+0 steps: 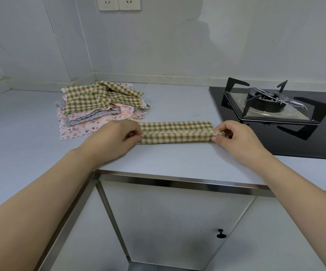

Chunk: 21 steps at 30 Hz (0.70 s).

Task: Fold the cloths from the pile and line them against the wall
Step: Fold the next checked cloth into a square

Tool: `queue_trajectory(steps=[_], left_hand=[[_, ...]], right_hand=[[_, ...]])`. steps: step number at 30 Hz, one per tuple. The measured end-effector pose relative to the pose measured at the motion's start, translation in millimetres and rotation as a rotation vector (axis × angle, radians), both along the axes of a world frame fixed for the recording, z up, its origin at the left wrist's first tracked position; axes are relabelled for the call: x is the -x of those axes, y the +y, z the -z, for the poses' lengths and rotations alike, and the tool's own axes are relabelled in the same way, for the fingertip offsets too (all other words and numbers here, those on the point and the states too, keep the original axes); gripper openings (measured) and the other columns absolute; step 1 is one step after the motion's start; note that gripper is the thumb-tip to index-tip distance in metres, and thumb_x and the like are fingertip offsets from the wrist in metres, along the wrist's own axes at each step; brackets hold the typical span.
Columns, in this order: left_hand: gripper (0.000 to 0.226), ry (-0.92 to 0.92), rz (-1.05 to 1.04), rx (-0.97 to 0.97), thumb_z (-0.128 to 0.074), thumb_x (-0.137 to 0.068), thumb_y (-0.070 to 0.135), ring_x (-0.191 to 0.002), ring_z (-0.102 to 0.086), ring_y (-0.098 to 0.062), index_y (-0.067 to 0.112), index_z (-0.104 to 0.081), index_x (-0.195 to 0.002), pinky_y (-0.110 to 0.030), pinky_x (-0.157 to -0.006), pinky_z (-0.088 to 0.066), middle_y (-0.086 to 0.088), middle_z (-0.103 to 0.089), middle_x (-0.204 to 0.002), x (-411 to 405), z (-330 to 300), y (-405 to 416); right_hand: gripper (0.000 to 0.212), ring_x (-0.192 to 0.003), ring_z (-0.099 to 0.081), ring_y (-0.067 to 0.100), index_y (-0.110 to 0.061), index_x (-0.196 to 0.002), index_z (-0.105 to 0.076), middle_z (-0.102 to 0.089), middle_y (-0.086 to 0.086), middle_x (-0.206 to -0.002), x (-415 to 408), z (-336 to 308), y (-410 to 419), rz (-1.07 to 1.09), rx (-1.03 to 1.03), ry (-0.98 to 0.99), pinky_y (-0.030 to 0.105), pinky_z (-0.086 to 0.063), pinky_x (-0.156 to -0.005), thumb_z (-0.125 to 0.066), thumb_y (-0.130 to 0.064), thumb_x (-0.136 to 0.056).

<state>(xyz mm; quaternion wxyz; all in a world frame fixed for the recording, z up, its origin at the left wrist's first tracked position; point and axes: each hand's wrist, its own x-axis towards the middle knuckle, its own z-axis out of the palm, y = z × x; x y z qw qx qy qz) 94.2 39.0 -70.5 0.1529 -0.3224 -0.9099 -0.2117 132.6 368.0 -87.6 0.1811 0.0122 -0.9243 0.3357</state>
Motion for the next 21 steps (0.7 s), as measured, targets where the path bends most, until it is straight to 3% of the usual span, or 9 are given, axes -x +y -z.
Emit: queue_trajectory(steps=[3, 6, 12, 14, 17, 19, 21], left_hand=[[0.005, -0.021, -0.054, -0.037, -0.064, -0.091, 0.025, -0.076, -0.06, -0.004, 0.024, -0.069, -0.092, -0.013, -0.065, -0.041, 0.012, -0.065, -0.081, 0.0, -5.1, 0.9], [0.005, -0.064, -0.141, -0.143, -0.067, -0.089, 0.027, -0.072, -0.057, 0.005, 0.024, -0.07, -0.087, -0.005, -0.06, -0.038, 0.012, -0.067, -0.08, -2.2, -10.5, 4.3], [0.014, -0.117, -0.203, -0.216, -0.071, -0.086, 0.031, -0.065, -0.057, 0.001, 0.018, -0.068, -0.08, -0.009, -0.055, -0.04, 0.011, -0.064, -0.071, -7.3, -19.2, 11.8], [0.019, -0.103, -0.22, -0.2, -0.07, -0.087, 0.03, -0.067, -0.06, -0.01, 0.015, -0.063, -0.078, -0.023, -0.06, -0.05, 0.004, -0.066, -0.071, -10.6, -22.8, 14.3], [0.025, -0.037, -0.236, -0.143, -0.068, -0.089, 0.03, -0.066, -0.061, -0.025, 0.014, -0.054, -0.075, -0.043, -0.063, -0.052, -0.004, -0.066, -0.068, -13.1, -27.8, 14.6], [0.018, 0.006, -0.2, -0.117, -0.066, -0.091, 0.026, -0.066, -0.061, -0.023, 0.014, -0.055, -0.084, -0.043, -0.063, -0.053, -0.003, -0.065, -0.069, -13.8, -29.5, 14.9], [0.016, 0.028, -0.155, -0.098, -0.064, -0.092, 0.021, -0.069, -0.062, -0.017, 0.016, -0.059, -0.106, -0.037, -0.068, -0.053, 0.002, -0.067, -0.076, -15.6, -32.6, 18.1]], right_hand=[[0.009, -0.081, -0.057, 0.014, -0.016, -0.095, -0.067, -0.065, -0.001, -0.09, -0.4, -1.4, 0.2, 0.001, 0.061, 0.027, 0.028, -0.045, -0.07, -0.069, -0.019, -0.086], [0.008, -0.066, -0.053, -0.003, -0.016, -0.096, -0.069, -0.062, -0.013, -0.078, -4.3, -5.2, 0.3, -0.007, 0.17, 0.078, 0.016, -0.038, -0.062, -0.063, -0.018, -0.091], [0.014, -0.052, -0.049, -0.01, -0.014, -0.101, -0.068, -0.054, -0.03, -0.054, -4.5, -2.9, 4.1, 0.015, 0.361, 0.111, 0.016, -0.032, -0.056, -0.056, -0.019, -0.096], [0.014, -0.051, -0.048, -0.008, -0.015, -0.101, -0.066, -0.052, -0.029, -0.052, -4.5, -2.9, 3.8, 0.003, 0.379, 0.123, 0.013, -0.03, -0.054, -0.054, -0.018, -0.097], [0.011, -0.058, -0.049, -0.007, -0.019, -0.098, -0.064, -0.057, -0.022, -0.067, -4.8, -3.3, 2.8, -0.017, 0.379, 0.159, 0.012, -0.033, -0.058, -0.053, -0.018, -0.097], [0.011, -0.064, -0.05, -0.006, -0.02, -0.098, -0.063, -0.059, -0.015, -0.078, -3.2, -2.7, 3.2, -0.023, 0.389, 0.166, 0.017, -0.036, -0.064, -0.052, -0.017, -0.097], [0.011, -0.065, -0.05, -0.005, -0.021, -0.098, -0.062, -0.059, -0.014, -0.08, -2.9, -2.4, 3.4, -0.018, 0.391, 0.174, 0.02, -0.036, -0.065, -0.052, -0.017, -0.097]])
